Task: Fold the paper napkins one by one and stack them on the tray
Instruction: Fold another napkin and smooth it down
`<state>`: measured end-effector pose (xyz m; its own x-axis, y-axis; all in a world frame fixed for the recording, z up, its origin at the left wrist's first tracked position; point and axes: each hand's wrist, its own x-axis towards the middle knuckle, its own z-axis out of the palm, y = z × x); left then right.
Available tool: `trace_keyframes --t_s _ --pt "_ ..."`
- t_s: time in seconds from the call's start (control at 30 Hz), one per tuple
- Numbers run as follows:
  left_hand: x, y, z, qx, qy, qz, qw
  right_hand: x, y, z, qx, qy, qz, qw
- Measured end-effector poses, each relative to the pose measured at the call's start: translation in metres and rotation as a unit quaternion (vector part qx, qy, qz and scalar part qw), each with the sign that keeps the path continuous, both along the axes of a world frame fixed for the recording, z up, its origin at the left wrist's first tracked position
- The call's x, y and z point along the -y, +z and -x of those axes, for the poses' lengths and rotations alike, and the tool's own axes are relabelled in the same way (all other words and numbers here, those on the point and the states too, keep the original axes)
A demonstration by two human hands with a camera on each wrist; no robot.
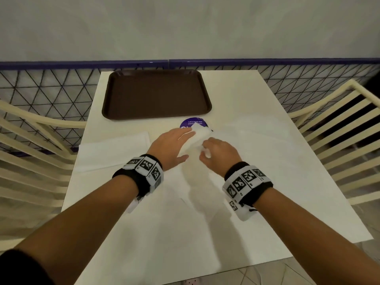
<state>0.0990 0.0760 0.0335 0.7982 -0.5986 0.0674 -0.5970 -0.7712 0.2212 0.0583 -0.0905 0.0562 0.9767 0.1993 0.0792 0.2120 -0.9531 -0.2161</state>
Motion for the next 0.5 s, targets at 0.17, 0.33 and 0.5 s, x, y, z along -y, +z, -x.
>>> trace_keyframes --t_s 0.17,0.33,0.5 --pt "0.002 0.009 0.009 0.027 -0.036 0.078 0.996 -0.027 0.013 0.018 -0.014 0.035 -0.052 0.998" --pt "-0.031 -0.010 0.042 -0.090 0.041 0.096 0.991 -0.028 -0.019 0.037 -0.101 0.033 -0.004 0.994" --pt "-0.074 -0.038 0.091 -0.172 0.094 0.065 0.978 -0.021 -0.056 0.059 -0.193 0.117 0.042 0.973"
